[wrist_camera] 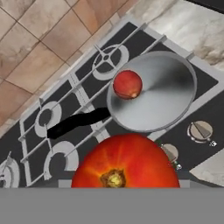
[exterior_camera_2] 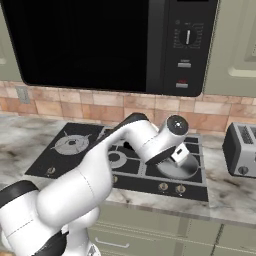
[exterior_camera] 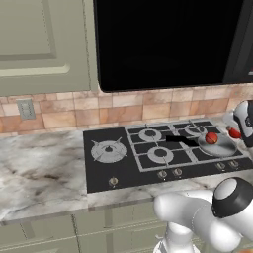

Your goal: Place the pan on the front right burner on the stove. Then place the tomato and the onion in the pan and turn on the front right burner.

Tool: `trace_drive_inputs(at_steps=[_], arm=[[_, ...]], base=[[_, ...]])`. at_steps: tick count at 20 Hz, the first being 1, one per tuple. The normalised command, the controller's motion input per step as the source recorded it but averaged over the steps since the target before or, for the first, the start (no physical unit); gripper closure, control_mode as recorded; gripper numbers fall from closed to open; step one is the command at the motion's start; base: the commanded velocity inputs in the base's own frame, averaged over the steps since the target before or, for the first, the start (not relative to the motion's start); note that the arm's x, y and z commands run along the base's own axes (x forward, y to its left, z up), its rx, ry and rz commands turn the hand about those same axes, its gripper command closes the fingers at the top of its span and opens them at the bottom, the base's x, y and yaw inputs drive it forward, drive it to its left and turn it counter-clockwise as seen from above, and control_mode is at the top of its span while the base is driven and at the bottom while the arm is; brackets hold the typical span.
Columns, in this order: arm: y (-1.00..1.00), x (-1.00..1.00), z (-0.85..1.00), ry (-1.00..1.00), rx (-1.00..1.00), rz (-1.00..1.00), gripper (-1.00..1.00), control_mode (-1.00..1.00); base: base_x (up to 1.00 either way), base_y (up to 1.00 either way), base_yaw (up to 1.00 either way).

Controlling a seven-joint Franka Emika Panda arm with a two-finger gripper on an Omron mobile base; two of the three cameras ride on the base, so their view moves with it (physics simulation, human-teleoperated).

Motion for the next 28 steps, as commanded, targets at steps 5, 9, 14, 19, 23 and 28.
trace_drive_inputs(at_steps=[5, 9, 14, 19, 23, 28], arm=[[-0.27, 0.12, -0.14, 0.00, -0.02, 0.03, 1.00, -1.00], [-0.26, 0.26, -0.02, 0.00, 0.01, 0.06, 1.00, -1.00], [-0.13, 0.31, -0.14, 0.00, -0.01, 0.10, 1.00, -1.00], [-0.09, 0.25, -0.19, 0.00, -0.09, 0.14, 1.00, -1.00], [-0.07, 0.17, -0.16, 0.00, -0.11, 0.16, 1.00, -1.00], [-0.08, 0.01, -0.11, 0.00, -0.08, 0.16, 1.00, -1.00]], base=[[0.00, 0.00, 0.00], [0.00, 0.00, 0.00], [0.00, 0.00, 0.00], [0.00, 0.00, 0.00], [0.00, 0.00, 0.00], [0.00, 0.00, 0.00]])
